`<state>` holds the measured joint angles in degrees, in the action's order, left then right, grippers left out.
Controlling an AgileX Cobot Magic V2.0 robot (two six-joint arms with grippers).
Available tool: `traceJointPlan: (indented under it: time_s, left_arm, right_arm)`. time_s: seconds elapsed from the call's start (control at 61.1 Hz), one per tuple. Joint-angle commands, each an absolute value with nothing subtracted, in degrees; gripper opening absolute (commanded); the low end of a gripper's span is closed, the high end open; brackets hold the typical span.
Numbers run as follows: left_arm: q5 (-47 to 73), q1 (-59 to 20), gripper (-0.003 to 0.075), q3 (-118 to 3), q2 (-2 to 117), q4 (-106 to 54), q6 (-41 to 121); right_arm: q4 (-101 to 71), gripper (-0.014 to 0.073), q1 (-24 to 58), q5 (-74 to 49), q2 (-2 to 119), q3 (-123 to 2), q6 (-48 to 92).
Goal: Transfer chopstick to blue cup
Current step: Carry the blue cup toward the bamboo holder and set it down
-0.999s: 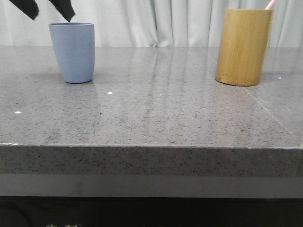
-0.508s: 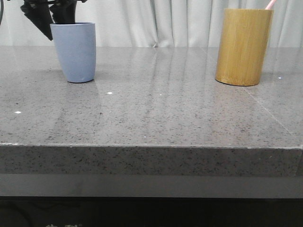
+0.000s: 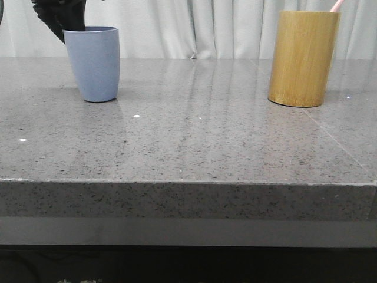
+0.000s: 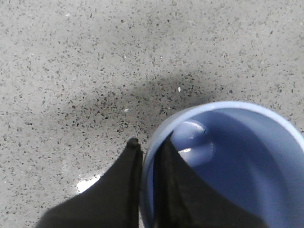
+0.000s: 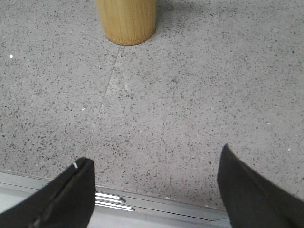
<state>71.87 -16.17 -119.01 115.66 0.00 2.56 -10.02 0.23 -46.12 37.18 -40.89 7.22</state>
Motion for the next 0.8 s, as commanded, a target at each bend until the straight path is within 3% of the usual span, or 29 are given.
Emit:
traceJointPlan:
  time_s: [0.0,0.442,0.786]
  left_arm:
    - [71.8,-17.6,-0.0019,-122.7,112.5,-0.4,2.7]
    - [67.2,-30.0,-0.0019,-126.7,113.4,-0.5,3.9]
    - [63.8,-33.9,-0.0019,-126.7,116.5,-0.5,3.9]
  right_arm:
    - [-10.7,0.0552,0.2,-43.1,37.5,-42.9,7.8]
    - [-10.7,0.0552,0.2,-43.0,37.5,-42.9,7.8]
    - [-10.7,0.0552,0.2,-43.3,37.5,-42.9,7.8]
